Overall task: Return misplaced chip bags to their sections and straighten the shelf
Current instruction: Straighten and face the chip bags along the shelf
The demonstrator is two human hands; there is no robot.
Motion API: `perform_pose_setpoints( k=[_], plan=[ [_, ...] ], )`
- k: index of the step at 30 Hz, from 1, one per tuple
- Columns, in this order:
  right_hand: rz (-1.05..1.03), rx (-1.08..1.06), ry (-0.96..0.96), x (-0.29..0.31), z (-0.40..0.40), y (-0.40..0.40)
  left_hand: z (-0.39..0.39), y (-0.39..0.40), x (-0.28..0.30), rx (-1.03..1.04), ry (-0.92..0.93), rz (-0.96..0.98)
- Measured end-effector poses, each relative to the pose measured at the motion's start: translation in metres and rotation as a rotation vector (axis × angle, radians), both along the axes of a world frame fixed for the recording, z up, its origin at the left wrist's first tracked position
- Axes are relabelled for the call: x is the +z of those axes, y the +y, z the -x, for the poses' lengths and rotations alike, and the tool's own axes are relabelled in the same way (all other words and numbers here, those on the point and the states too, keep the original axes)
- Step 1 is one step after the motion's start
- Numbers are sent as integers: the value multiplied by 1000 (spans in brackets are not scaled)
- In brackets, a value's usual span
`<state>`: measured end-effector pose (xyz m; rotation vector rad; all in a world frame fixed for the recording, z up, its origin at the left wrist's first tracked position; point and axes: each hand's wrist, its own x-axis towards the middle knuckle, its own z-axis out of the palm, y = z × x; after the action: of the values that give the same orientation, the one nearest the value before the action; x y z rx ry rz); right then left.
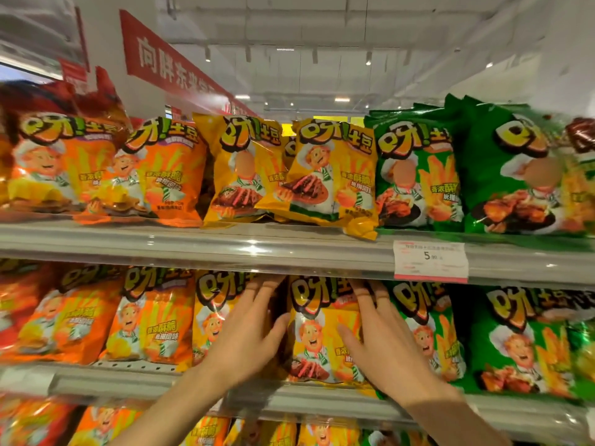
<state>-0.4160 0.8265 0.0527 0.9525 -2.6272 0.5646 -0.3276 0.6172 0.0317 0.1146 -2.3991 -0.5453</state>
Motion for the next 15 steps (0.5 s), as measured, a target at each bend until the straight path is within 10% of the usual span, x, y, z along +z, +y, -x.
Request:
perform_pose_setpoints(
  k=[4,15],
  plan=[
    [-57,-45,177,-16,-9,-34,-8,-32,-22,289,129,330],
    [-67,-39,211,-38,-6,-67,0,-63,-47,312,15,396]
  ],
)
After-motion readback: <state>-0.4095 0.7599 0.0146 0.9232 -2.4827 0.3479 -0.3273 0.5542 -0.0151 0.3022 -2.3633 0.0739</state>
